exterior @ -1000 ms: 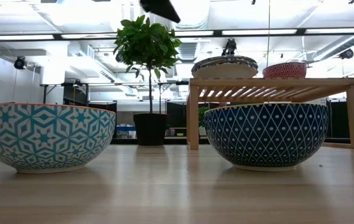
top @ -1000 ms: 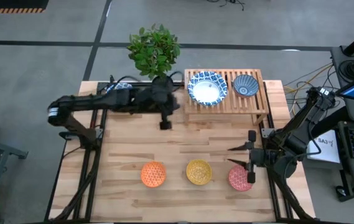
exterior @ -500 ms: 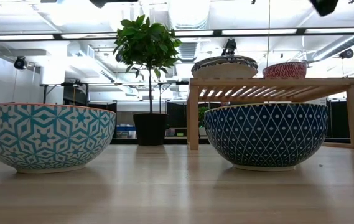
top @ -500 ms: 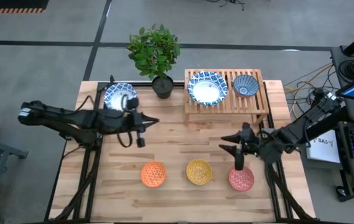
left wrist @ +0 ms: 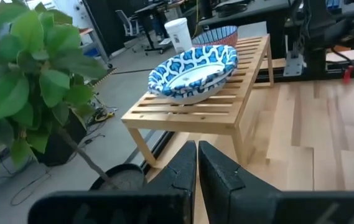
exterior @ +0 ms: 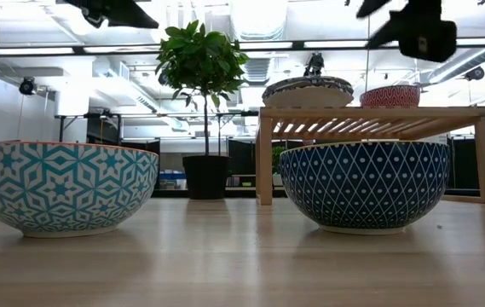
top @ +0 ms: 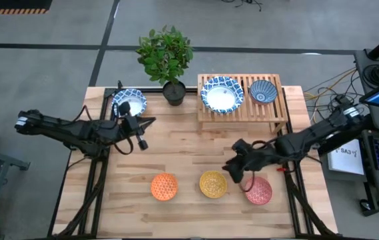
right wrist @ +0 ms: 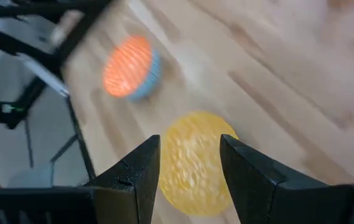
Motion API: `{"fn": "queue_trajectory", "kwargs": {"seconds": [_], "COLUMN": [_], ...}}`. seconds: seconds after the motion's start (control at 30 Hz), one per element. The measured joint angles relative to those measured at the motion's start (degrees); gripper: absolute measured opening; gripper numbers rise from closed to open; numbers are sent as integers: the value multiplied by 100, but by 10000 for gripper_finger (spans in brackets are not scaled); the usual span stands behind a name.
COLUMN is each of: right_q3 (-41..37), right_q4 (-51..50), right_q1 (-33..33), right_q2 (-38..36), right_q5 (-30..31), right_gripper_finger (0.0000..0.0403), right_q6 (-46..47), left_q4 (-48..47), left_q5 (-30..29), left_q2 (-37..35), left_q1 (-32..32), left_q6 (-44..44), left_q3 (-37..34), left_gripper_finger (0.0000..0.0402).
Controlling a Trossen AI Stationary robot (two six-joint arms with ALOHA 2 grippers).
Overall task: Place and stack bowls onto a shelf
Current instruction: Stack the yellow bowl on top of the blue bowl on the shelf
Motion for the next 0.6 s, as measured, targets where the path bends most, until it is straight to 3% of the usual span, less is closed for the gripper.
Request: {"fn": "queue_trajectory", "kwargs": {"seconds": [0.3, 0.6], "right_q3": [1484, 2021], "right_q4": [-2593, -2720], "right_q1": [-225, -547], "right_q2": [1389, 2474], "right_q5": [-703, -1675], "right_gripper_finger": [155, 155], "right_q6": [1265, 1195], "left_q4": [-2, -153], "left_q5": [2, -85], "left_q2": [-88, -249], "left_q1": [-2, -2], "left_q6": [-296, -294], "left_q3": [-406, -491], "left_gripper_finger": [0, 0]}}
